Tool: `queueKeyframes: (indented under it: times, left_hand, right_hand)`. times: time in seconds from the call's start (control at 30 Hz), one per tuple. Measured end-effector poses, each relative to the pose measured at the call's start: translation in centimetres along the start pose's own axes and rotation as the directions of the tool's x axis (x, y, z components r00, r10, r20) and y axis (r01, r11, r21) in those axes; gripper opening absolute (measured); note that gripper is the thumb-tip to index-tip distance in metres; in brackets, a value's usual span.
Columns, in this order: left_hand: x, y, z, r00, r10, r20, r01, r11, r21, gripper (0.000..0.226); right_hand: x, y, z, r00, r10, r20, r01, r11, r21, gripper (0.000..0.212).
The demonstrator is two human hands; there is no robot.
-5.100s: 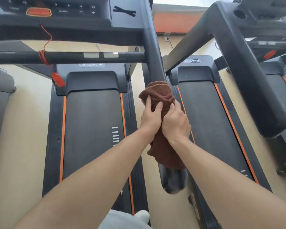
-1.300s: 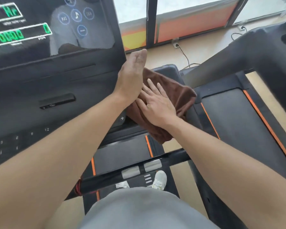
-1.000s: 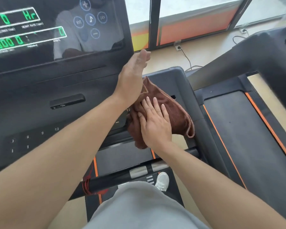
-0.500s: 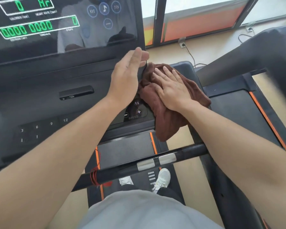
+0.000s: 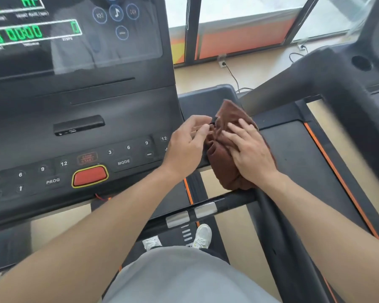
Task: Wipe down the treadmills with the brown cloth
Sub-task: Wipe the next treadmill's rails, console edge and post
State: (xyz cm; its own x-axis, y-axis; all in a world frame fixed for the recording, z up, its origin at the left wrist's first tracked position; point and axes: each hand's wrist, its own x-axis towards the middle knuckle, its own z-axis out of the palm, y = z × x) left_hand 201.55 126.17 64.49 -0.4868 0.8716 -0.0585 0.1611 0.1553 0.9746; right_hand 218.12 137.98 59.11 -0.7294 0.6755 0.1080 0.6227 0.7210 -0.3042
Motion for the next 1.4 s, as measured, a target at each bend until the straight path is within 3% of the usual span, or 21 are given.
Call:
queueKeyframes:
  times: [0.07,0.13,0.3,0.37,0.5,0.6,0.7,0.97,1.1,1.23,1.33,1.4]
  left_hand:
    - [-0.2,-0.2,-0.5,0.988,-0.001,-0.155,-0.010,0.997,-0.071,0.017]
    - [-0.2,-0.1,-1.4,0.962,0.002,-0.274,-0.022,0.997,-0.072,0.018]
    - [-0.1,1.0,-2.6,0.943,0.019,-0.333,-0.039,0.998,-0.054,0.020]
    - [0.0,0.9,-2.3,0.948,-0.001,-0.318,-0.016,0.999,-0.050,0.020]
    - [-0.9,0.7,-1.6,0.956,-0.017,-0.292,0.004,0.999,-0.044,0.021]
    - [-1.7,0.3,-2.1,0.949,-0.039,-0.312,0.026,0.999,-0.046,0.021]
    - [-1.9,-0.3,-3.1,0.938,-0.053,-0.343,0.043,0.998,-0.034,0.021]
    - [-0.9,0.2,-2.5,0.932,-0.042,-0.359,0.045,0.999,-0.001,0.020]
    - [-0.2,1.0,-0.7,0.966,-0.001,-0.260,0.034,0.992,0.121,0.020]
    - [1.5,1.1,2.6,0.998,-0.044,0.036,0.025,0.906,0.422,0.055]
    - [2.2,0.3,5.5,0.980,-0.167,0.111,0.083,0.842,0.533,0.068]
    - [2.1,-0.6,7.2,0.982,-0.145,0.123,0.029,0.754,0.656,0.067]
  right_hand:
    - [0.3,-2.6,1.2,0.994,-0.109,0.000,0.109,0.993,0.043,0.041]
    - [0.5,-5.1,2.5,0.992,-0.126,-0.004,0.126,0.988,0.094,0.044]
    - [1.8,-4.1,2.3,0.971,-0.157,0.179,0.175,0.980,-0.092,0.058]
    - [3.0,-2.3,1.6,0.983,-0.016,0.183,0.045,0.986,-0.158,0.061]
    - [4.3,-2.3,1.9,0.956,0.290,0.033,-0.278,0.940,-0.197,0.060]
    - [3.9,-5.8,2.8,0.983,0.170,0.073,-0.160,0.978,-0.131,0.059]
    - [3.2,-7.6,3.1,0.986,0.043,0.159,-0.053,0.997,0.059,0.054]
    - [10.6,-6.2,2.9,0.973,-0.030,0.230,0.032,0.999,-0.008,0.056]
    - [13.6,-5.2,2.5,0.975,0.028,0.222,-0.018,0.999,-0.046,0.054]
    - [12.3,-2.1,1.2,0.970,0.199,0.139,-0.194,0.980,-0.051,0.056]
    - [9.2,0.1,-0.6,0.895,0.420,0.147,-0.437,0.893,0.110,0.055]
    - [6.6,0.7,-1.7,0.833,0.524,0.180,-0.553,0.804,0.218,0.051]
